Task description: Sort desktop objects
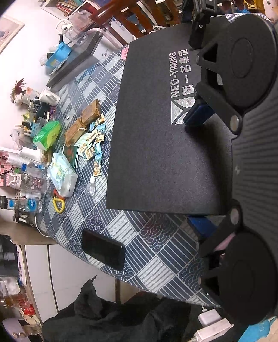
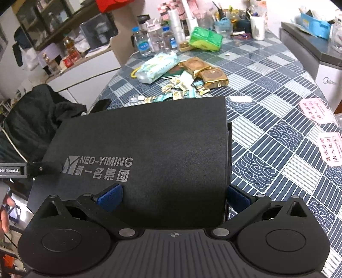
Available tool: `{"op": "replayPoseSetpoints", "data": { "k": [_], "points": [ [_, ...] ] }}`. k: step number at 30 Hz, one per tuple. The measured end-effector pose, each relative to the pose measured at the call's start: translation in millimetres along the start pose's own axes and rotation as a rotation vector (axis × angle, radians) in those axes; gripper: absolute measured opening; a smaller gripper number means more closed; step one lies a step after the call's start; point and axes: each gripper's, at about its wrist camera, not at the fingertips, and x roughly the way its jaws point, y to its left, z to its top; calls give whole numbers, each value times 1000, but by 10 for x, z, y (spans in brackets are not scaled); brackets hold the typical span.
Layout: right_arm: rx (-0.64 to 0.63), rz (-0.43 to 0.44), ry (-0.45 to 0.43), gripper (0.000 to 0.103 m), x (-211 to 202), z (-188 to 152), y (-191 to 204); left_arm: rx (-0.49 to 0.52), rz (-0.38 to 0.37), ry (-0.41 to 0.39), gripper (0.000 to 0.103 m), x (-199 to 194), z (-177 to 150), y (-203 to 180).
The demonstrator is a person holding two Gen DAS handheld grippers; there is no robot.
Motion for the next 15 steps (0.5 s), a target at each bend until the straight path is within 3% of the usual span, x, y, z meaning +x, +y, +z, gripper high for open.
{"op": "replayPoseSetpoints", "data": {
  "k": [15],
  "points": [
    [-14,-6,5,103,19,21,-6,-18,-11,9,103,79,32,27]
  ]
}}
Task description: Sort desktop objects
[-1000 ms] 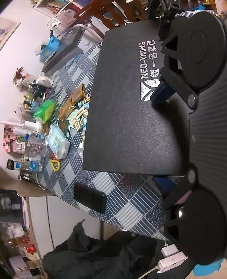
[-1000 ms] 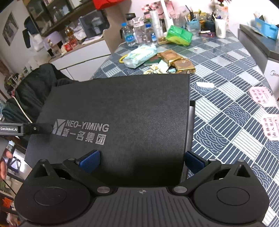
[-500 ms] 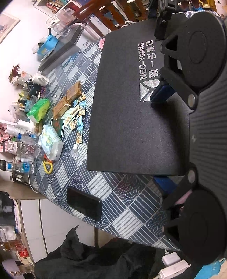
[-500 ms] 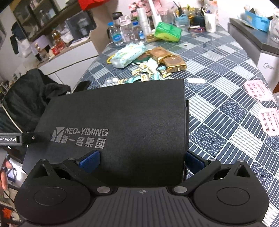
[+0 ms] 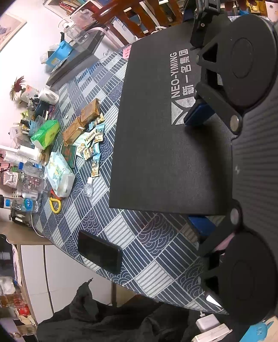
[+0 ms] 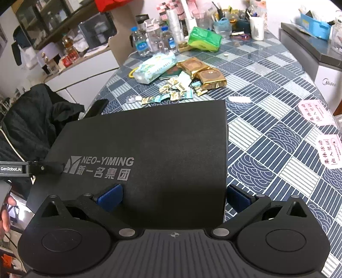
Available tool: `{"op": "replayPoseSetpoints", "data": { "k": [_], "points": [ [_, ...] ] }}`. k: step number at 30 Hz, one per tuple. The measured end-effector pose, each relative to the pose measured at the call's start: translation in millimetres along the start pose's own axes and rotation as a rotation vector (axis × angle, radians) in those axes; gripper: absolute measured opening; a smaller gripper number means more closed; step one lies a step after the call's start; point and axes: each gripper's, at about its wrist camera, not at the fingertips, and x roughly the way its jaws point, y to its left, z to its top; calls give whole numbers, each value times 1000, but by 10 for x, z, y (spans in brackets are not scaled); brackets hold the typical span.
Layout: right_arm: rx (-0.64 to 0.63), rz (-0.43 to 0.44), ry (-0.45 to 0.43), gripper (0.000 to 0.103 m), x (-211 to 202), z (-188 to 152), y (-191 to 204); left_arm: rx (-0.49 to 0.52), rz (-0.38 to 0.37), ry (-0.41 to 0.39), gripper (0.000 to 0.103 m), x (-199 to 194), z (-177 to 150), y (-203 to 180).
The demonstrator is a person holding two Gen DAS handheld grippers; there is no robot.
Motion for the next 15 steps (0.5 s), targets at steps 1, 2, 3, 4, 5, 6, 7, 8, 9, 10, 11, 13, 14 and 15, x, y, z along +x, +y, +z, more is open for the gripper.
{"op": "replayPoseSetpoints", "data": {
  "k": [1,2,3,4,5,6,7,8,9,10,11,13,14,15],
  "points": [
    [-1,1,3,103,-5,-11,7,2,1,1,103,0,-1,1],
    [-2,3,6,103,-7,-25,12,4,2,2,103,2,-4,0],
    [-4,5,10,103,-7,-39,14,5,4,3,103,4,-4,1],
    [-7,6,9,103,-11,-50,16,4,5,4,103,6,-6,2],
    [-10,7,5,103,-18,-60,18,2,5,2,103,6,-8,2],
    [-9,8,3,103,-22,-66,16,2,6,1,103,7,-6,0],
    [-8,9,2,103,-24,-68,14,2,7,0,103,8,-4,-3],
    [-8,9,2,103,-24,-67,15,1,9,1,103,11,1,-4],
    [-9,9,2,103,-21,-63,13,-1,10,2,103,14,6,-5],
    [-10,8,3,103,-21,-61,11,-3,12,4,103,17,11,-6],
    [-12,5,2,103,-20,-59,11,-5,9,7,103,22,13,-5],
    [0,0,7,103,-10,-65,-17,6,10,12,103,32,7,-33],
    [10,2,14,103,3,-76,-36,18,15,11,103,33,1,-60],
    [18,5,20,103,17,-90,-53,26,19,10,103,37,-1,-73]
  ]
}}
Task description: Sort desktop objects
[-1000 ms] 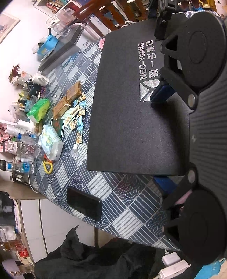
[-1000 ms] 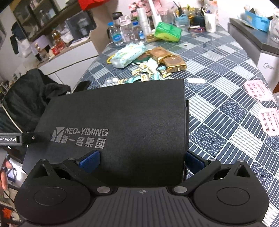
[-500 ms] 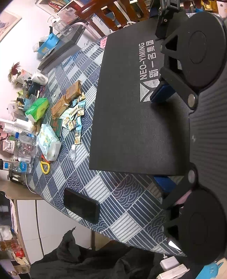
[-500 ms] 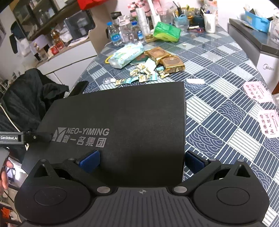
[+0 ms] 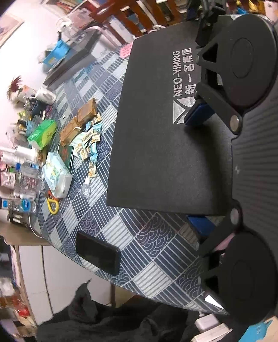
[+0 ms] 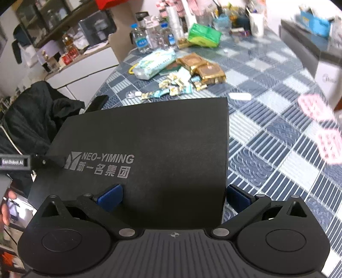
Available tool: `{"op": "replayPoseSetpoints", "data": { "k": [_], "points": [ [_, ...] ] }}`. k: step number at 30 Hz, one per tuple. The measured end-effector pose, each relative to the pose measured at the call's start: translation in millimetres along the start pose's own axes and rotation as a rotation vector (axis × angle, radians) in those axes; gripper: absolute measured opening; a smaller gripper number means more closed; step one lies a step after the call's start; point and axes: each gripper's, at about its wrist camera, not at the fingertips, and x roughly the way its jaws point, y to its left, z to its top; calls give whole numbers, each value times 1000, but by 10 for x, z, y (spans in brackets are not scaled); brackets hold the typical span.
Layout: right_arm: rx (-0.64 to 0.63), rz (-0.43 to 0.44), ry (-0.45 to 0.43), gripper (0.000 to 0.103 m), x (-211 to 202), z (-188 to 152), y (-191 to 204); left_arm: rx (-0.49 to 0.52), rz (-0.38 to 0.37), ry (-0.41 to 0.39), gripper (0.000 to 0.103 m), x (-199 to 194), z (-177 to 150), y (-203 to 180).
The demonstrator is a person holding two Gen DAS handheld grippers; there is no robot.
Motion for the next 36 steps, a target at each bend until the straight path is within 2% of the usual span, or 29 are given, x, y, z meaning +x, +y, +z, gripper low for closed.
{"op": "replayPoseSetpoints", "data": {
  "k": [5,36],
  "points": [
    [3,-14,13,103,62,-39,22,27,15,1,103,26,-3,-37],
    [-23,-47,46,103,203,-61,53,16,10,37,103,210,-59,11]
  ]
}}
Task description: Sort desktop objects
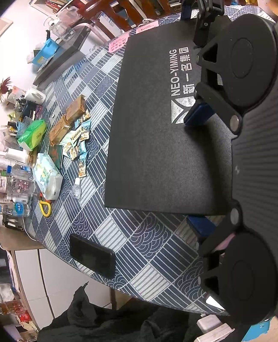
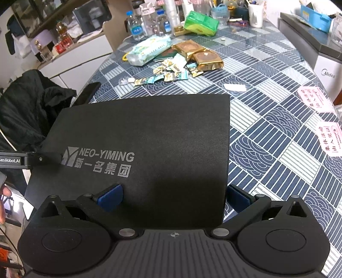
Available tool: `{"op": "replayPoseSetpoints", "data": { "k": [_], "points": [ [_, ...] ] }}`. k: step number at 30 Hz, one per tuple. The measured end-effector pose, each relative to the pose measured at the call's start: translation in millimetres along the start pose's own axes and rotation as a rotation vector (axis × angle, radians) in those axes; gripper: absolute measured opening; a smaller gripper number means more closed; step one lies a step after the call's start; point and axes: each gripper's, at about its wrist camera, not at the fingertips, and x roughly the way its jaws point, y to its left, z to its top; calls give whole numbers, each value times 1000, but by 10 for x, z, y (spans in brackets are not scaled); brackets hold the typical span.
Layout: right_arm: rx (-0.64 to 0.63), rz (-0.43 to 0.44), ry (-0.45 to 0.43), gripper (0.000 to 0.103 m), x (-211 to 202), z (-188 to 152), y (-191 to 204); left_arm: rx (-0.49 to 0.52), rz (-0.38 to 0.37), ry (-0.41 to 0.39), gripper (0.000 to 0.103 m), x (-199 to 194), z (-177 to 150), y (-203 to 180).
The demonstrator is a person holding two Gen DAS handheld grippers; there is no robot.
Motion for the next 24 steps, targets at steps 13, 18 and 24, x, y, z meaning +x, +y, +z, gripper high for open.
{"op": "replayPoseSetpoints", "data": {
  "k": [13,18,24],
  "points": [
    [8,5,0,103,20,-5,-20,4,11,-18,103,5,-36,-12],
    [9,6,-9,103,25,-23,-22,3,15,-26,103,1,-47,-19],
    [10,6,-16,103,26,-37,-32,0,18,-30,103,-1,-58,-27]
  ]
}}
